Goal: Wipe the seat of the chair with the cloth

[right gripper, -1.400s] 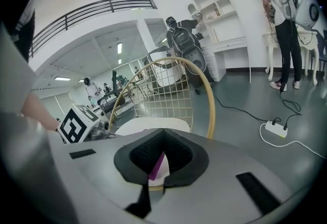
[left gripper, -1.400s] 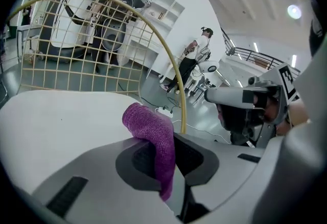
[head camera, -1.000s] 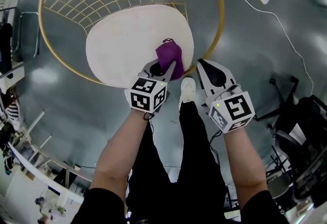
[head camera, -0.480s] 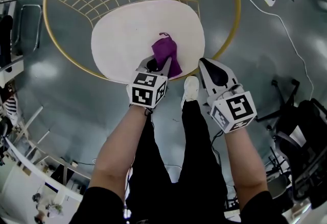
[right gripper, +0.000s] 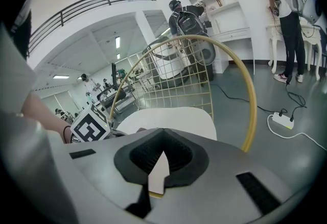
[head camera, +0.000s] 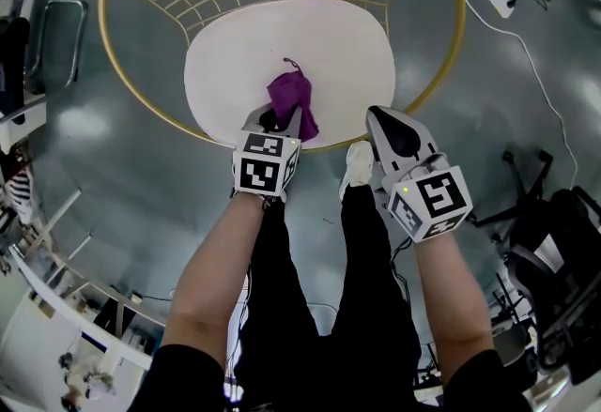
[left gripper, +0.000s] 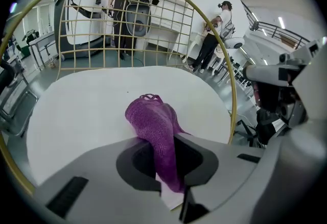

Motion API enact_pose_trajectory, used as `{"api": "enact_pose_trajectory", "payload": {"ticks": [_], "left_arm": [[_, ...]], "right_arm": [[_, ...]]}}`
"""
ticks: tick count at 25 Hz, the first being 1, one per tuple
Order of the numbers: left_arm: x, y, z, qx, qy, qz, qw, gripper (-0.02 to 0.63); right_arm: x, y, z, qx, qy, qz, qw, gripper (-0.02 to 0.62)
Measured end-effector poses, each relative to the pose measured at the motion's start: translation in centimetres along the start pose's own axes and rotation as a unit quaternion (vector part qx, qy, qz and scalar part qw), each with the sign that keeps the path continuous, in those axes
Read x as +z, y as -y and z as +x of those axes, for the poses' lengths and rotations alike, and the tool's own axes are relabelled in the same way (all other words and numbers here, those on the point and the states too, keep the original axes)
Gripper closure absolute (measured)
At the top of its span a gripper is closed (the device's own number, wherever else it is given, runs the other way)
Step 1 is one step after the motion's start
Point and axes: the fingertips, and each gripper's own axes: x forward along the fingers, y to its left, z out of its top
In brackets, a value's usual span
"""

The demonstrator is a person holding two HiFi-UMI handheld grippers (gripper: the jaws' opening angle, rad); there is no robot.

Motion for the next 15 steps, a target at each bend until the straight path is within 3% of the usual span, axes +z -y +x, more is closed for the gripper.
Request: {"api": "enact_pose_trajectory", "payload": {"ticks": [5,15], "left_arm": [[-1.1,-1.9,-1.2,0.019,-0.016,0.019,0.9995,0.541],[-3.6,-6.7,-4.6,0.048,-0.033,0.021,0.9981,0.541]], "right_arm": [[0.4,-1.6,1.0,0.004,-0.001,-0.003,1.0,0.583],[1.1,-5.1,2.7,0.01,0.001,-0.011,1.0,0.583]]}}
